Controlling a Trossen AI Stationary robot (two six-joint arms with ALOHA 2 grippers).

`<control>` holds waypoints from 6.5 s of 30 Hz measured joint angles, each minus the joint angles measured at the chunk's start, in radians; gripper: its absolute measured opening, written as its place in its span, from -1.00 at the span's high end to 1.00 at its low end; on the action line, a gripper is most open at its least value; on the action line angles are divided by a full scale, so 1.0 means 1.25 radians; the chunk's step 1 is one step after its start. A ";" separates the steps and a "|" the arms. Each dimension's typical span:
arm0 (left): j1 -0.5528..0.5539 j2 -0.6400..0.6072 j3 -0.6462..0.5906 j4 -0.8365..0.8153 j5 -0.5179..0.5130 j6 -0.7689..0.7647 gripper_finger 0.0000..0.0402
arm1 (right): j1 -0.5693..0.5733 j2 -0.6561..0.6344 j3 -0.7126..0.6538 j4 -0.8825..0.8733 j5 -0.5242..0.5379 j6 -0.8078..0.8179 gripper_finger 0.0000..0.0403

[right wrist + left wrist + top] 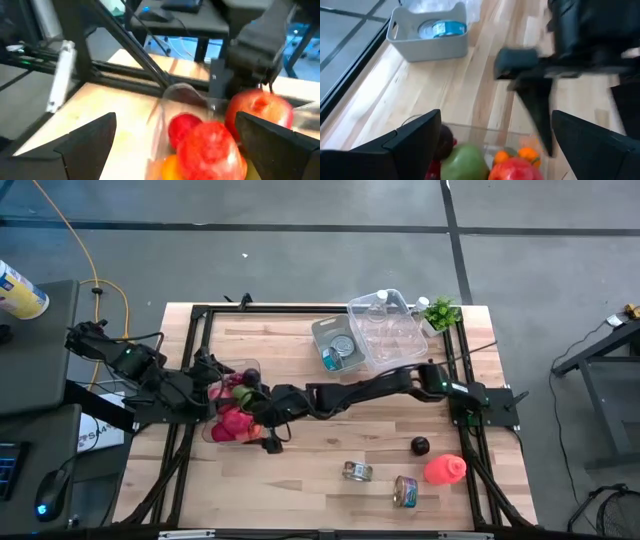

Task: Pick & Place Food Item
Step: Put the green tuna can into the white bin, then put the blue tuna can into the white bin

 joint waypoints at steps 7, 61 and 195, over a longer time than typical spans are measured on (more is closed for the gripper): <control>-0.015 0.022 0.000 0.059 0.006 0.032 -0.82 | 0.077 -0.089 0.003 -0.276 0.094 -0.042 -0.97; -0.137 0.295 -0.001 0.408 -0.014 0.134 -0.82 | 0.647 -0.178 -0.042 -1.275 0.931 1.354 -0.97; -0.292 0.311 -0.001 0.312 0.007 0.167 -0.82 | -0.011 -0.465 -0.406 -0.676 0.583 0.490 -0.44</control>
